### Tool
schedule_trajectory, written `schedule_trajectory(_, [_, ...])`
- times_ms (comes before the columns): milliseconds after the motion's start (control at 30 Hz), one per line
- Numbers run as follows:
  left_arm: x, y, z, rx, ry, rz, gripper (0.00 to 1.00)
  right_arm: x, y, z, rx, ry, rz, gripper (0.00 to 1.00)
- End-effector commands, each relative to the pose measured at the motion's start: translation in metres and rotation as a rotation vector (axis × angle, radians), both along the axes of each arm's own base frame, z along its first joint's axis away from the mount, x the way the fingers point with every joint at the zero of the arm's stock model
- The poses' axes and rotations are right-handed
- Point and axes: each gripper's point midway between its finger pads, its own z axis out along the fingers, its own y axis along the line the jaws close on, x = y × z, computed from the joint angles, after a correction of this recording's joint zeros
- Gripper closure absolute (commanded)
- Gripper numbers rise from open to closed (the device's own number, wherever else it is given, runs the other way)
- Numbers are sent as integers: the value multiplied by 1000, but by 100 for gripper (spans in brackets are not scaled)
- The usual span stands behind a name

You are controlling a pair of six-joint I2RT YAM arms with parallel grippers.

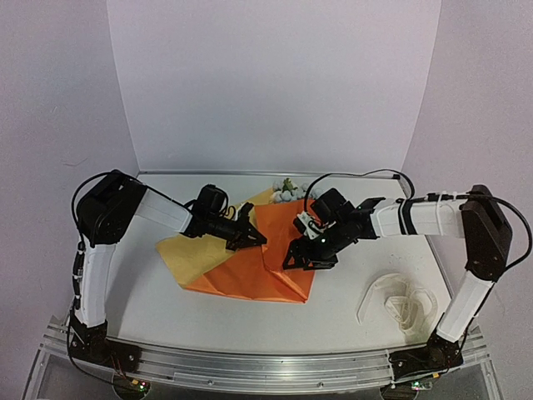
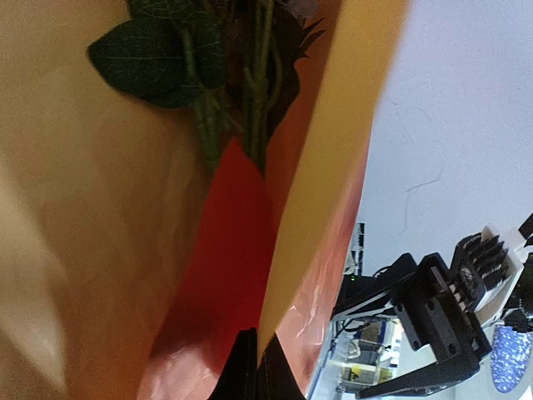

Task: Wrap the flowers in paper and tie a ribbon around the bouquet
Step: Fold the one-fourth-folded wrapping paper at the center of the board.

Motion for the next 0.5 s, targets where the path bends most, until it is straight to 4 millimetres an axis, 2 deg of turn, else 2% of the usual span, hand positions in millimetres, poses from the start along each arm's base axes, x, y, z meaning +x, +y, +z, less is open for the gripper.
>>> schedule_trajectory(0, [11,17,11,98,-158,87,100,14,-25,10,-42,-70,-132,27])
schedule_trajectory(100, [14,24,4,130,-173,126,100,18,-35,3,-64,-75,-191,28])
schedule_trajectory(233, [17,32,-5,167,-170,171,100,17,-39,-5,-66,-64,-236,36])
schedule_trajectory(367, [8,41,-10,168,-143,201,100,15,-42,-9,-69,-53,-252,43])
schedule_trajectory(467, [1,49,-13,166,-130,231,100,11,-45,-11,-84,-48,-253,44])
